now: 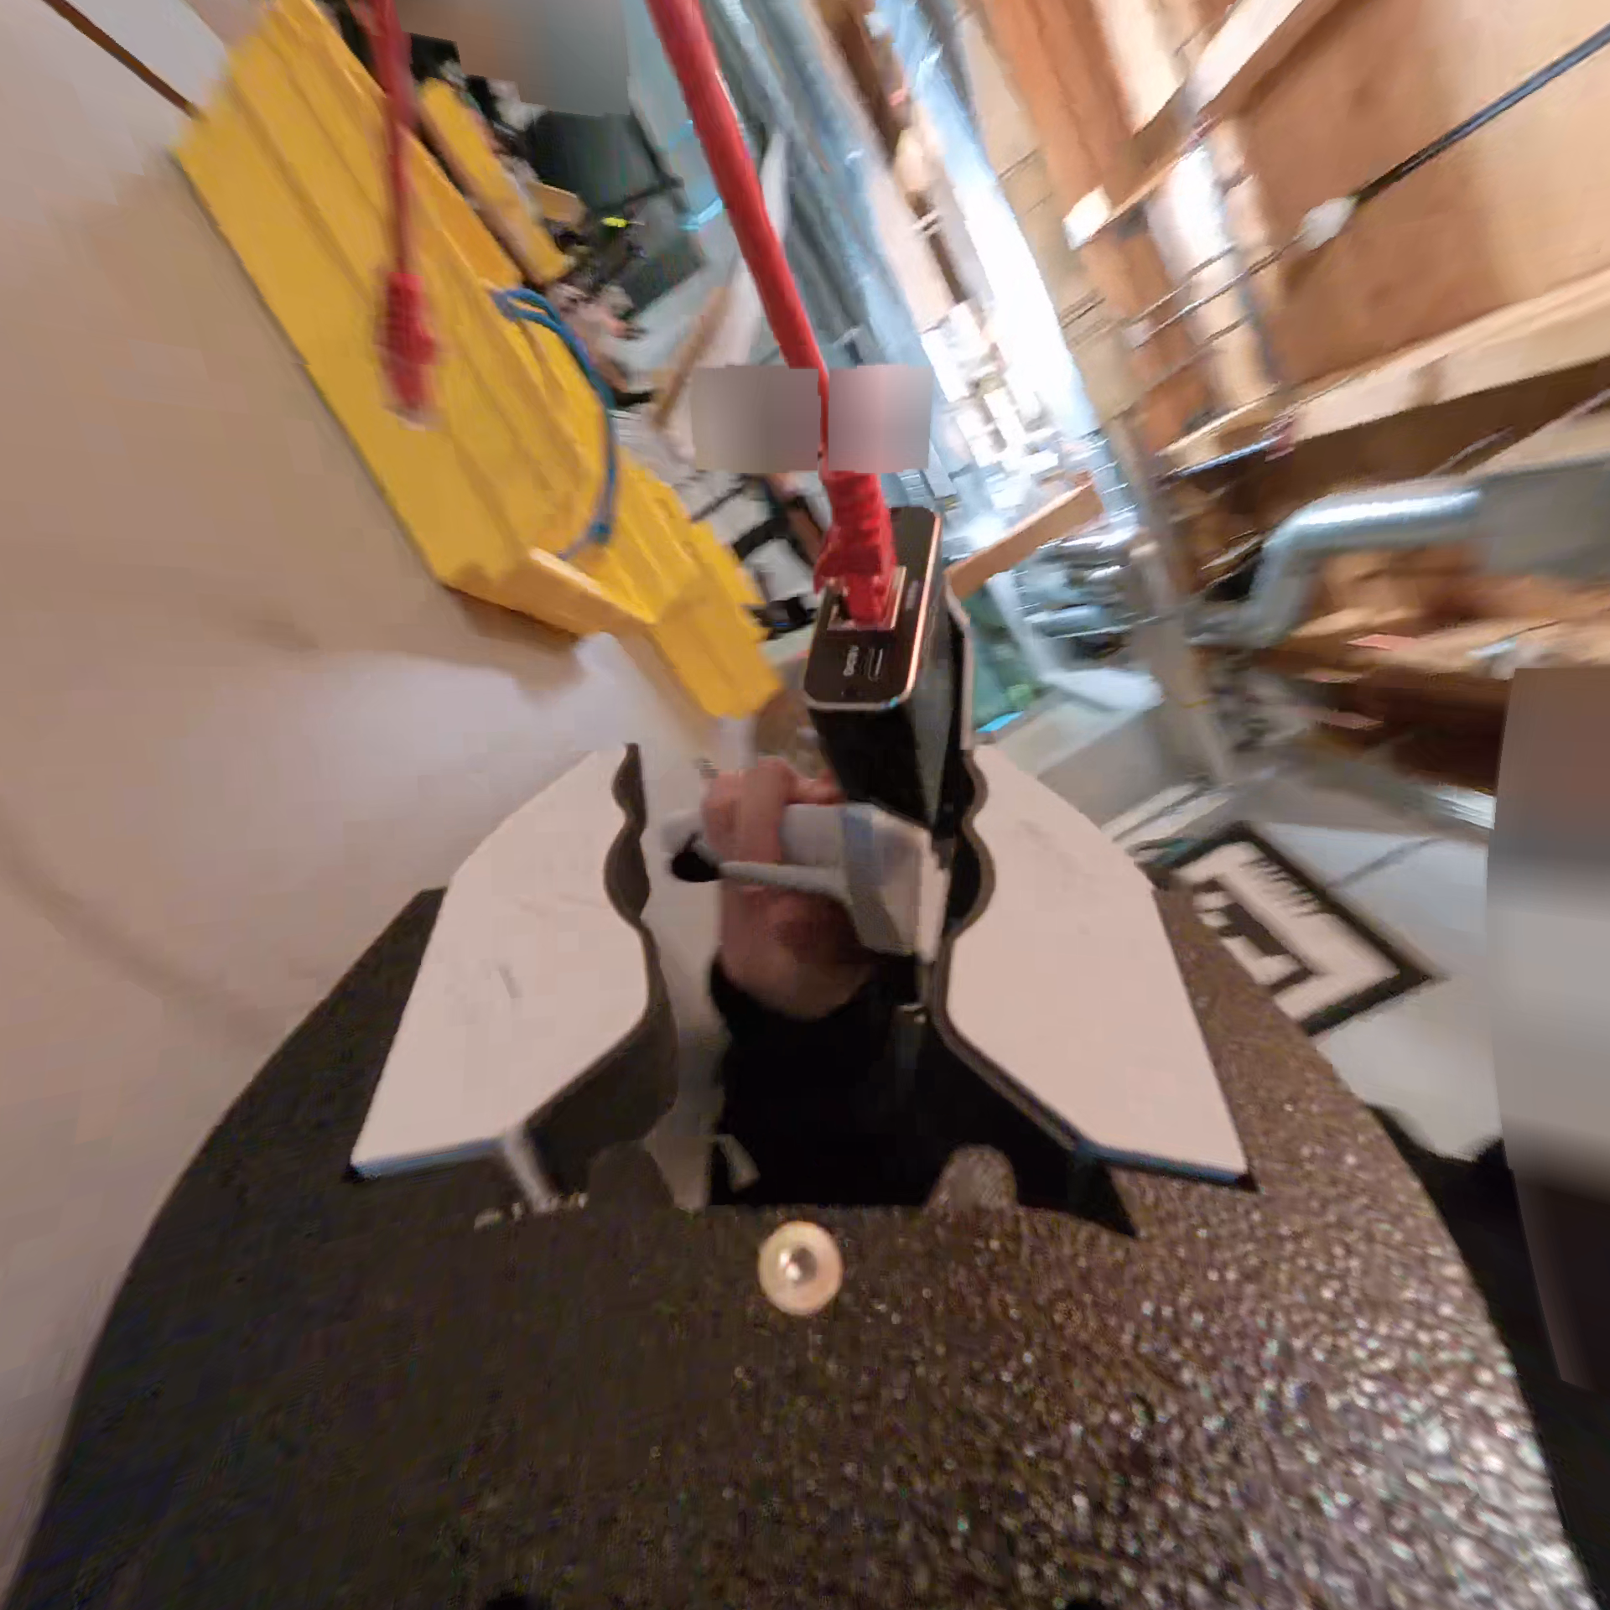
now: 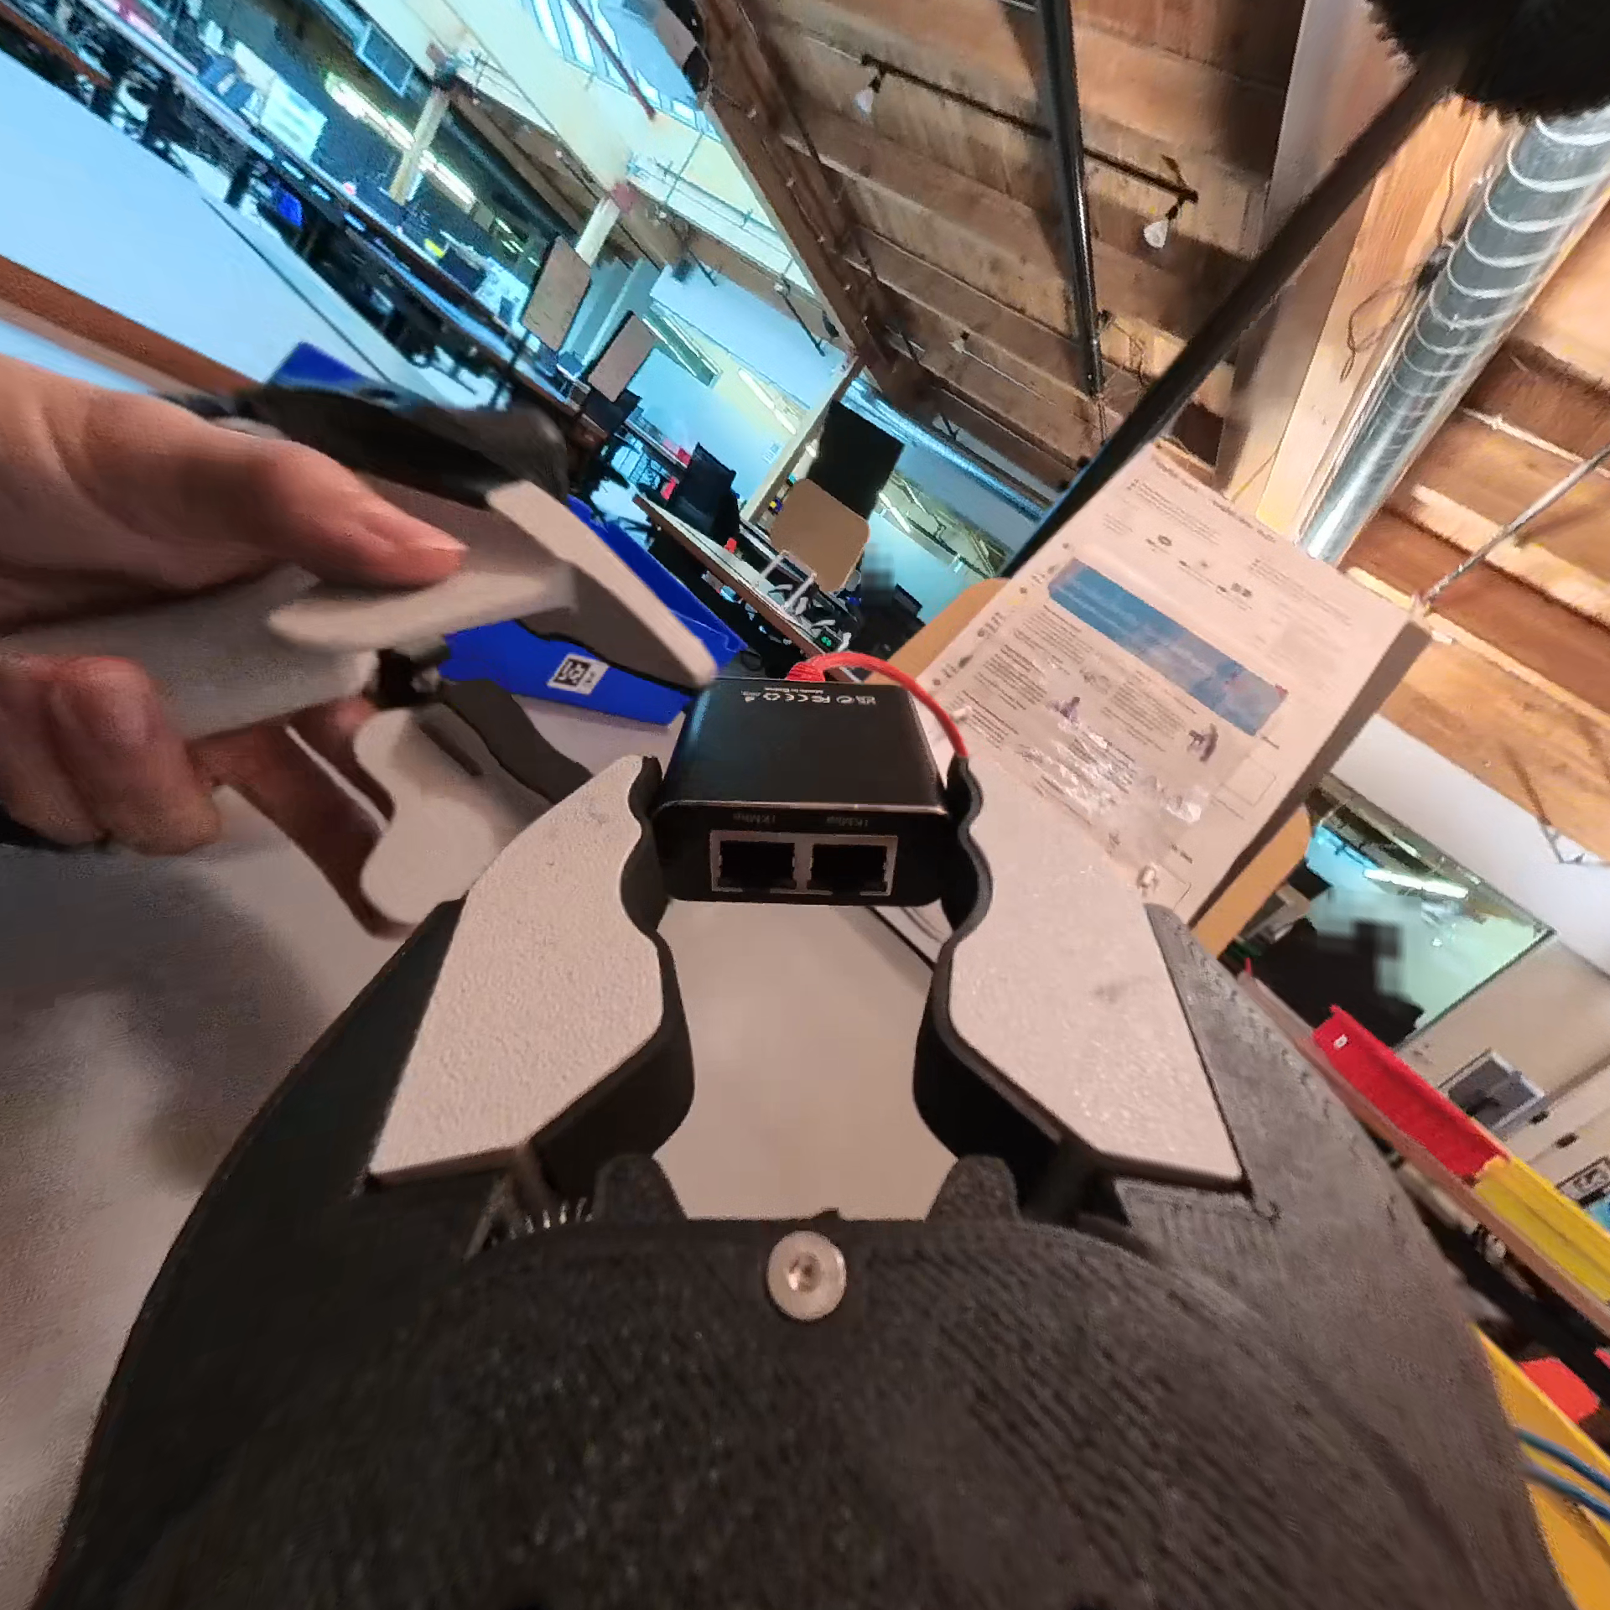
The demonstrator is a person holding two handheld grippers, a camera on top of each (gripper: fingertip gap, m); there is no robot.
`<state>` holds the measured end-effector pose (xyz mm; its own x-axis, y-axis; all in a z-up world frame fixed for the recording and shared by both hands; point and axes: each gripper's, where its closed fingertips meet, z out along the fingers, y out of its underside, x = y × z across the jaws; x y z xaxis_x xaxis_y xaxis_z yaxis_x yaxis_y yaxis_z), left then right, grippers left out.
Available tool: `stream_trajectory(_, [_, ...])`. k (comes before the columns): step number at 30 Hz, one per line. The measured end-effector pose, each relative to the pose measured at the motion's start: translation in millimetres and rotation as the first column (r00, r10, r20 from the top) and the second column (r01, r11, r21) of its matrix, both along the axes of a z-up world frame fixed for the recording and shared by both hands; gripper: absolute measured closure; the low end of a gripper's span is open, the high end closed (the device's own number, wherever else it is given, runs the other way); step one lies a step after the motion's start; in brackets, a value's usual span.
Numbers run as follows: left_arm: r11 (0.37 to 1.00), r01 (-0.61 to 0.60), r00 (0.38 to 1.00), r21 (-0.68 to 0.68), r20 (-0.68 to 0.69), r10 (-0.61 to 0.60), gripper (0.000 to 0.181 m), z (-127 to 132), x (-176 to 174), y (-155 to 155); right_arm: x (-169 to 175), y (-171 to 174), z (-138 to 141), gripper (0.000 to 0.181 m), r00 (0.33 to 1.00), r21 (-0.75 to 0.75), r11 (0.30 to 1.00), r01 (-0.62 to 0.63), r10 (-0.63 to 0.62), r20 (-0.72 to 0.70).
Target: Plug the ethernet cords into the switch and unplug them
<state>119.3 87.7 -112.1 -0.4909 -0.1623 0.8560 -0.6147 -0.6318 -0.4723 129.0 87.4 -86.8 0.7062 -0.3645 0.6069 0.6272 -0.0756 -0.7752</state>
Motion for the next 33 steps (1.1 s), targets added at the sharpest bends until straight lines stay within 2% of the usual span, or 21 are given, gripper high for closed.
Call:
stream_trajectory(2, [0.981, 0.113, 0.994, -0.160, 0.024, -0.110, 0.140, 8.7, -7.2, -6.4, -7.8, 5.9, -4.7, 0.119, 0.999, -0.021, 1.000, -0.010, 0.011, 0.033])
stream_trajectory(3, [0.968, 0.156, 0.988, -0.198, 0.037, -0.151, 0.153, 9.9, -9.9, -8.6, -10.1, 8.6, -8.2, 0.118, 0.999, -0.034, 0.999, -0.011, 0.012, 0.041])
stream_trajectory(4, [0.964, 0.173, 0.985, -0.203, 0.041, -0.168, 0.156, 7.8, -10.8, -9.6, -12.9, 10.3, -10.0, 0.119, 0.999, -0.032, 0.999, -0.019, 0.020, 0.045])
stream_trajectory(7, [0.980, 0.158, 0.985, -0.124, 0.084, -0.149, 0.157, 0.3, -11.6, -6.9, -13.2, 14.0, -17.9, 0.117, 0.999, -0.066, 0.997, -0.041, 0.043, 0.033])
stream_trajectory(8, [0.981, 0.172, 0.982, -0.088, 0.100, -0.163, 0.157, -0.5, -14.0, -6.2, -15.9, 14.7, -18.9, 0.119, 0.995, -0.084, 0.993, -0.087, 0.092, 0.050])
stream_trajectory(11, [0.975, 0.218, 0.973, 0.044, 0.072, -0.221, 0.157, -7.7, -21.9, -1.5, -33.2, 5.5, -24.9, 0.108, 0.941, -0.209, 0.932, -0.295, 0.321, 0.104])
stream_trajectory(13, [0.952, 0.280, 0.956, 0.121, 0.051, -0.288, 0.157, -12.6, -32.3, -0.4, -35.4, -5.2, -26.9, 0.104, 0.919, -0.280, 0.888, -0.366, 0.391, 0.041])
stream_trajectory(15, [0.922, 0.334, 0.937, 0.194, 0.033, -0.347, 0.157, -18.8, -42.3, -1.4, -34.4, -12.2, -24.0, 0.093, 0.908, -0.291, 0.865, -0.408, 0.417, -0.035])
stream_trajectory(18, [0.876, 0.423, 0.898, 0.233, 0.021, -0.439, 0.156, -24.1, -56.7, -8.2, -53.3, -17.0, -35.7, 0.096, 0.844, -0.334, 0.778, -0.532, 0.520, -0.133])
stream_trajectory(22, [0.809, 0.511, 0.848, 0.289, -0.018, -0.529, 0.156, -35.4, -69.7, -19.9, -61.0, -8.6, -47.4, 0.102, 0.847, -0.379, 0.771, -0.512, 0.527, -0.073])
stream_trajectory(24, [0.796, 0.521, 0.841, 0.309, -0.028, -0.540, 0.156, -38.4, -70.9, -22.4, -68.3, -8.0, -55.1, 0.112, 0.821, -0.397, 0.732, -0.554, 0.559, -0.116])
stream_trajectory(25, [0.801, 0.510, 0.849, 0.313, -0.030, -0.528, 0.156, -39.1, -68.5, -21.3, -67.4, -7.5, -56.1, 0.112, 0.820, -0.398, 0.730, -0.555, 0.560, -0.116])
stream_trajectory(27, [0.852, 0.426, 0.893, 0.306, 0.009, -0.450, 0.157, -33.6, -55.9, -15.1, -56.4, -2.6, -55.3, 0.112, 0.860, -0.397, 0.773, -0.494, 0.501, -0.094])
stream_trajectory(29, [0.932, 0.249, 0.959, 0.263, 0.067, -0.275, 0.157, -20.1, -32.7, -2.3, -38.7, 5.9, -46.6, 0.113, 0.923, -0.349, 0.859, -0.376, 0.380, -0.060])
stream_trajectory(30, [0.955, 0.134, 0.985, 0.265, 0.069, -0.157, 0.155, -17.6, -18.6, 6.5, -24.2, 10.6, -41.7, 0.113, 0.961, -0.316, 0.909, -0.272, 0.273, -0.042])
stream_trajectory(31, [0.953, 0.022, 0.995, 0.301, 0.086, -0.051, 0.154, -18.1, -7.4, 14.3, -9.6, 13.3, -39.4, 0.113, 0.986, -0.296, 0.941, -0.163, 0.161, -0.032])
stream_trajectory(33, [0.878, -0.199, 0.978, 0.435, 0.151, 0.147, 0.148, -23.2, 9.5, 27.7, 17.0, 11.3, -32.9, 0.113, 0.998, -0.233, 0.971, 0.059, -0.063, -0.010])
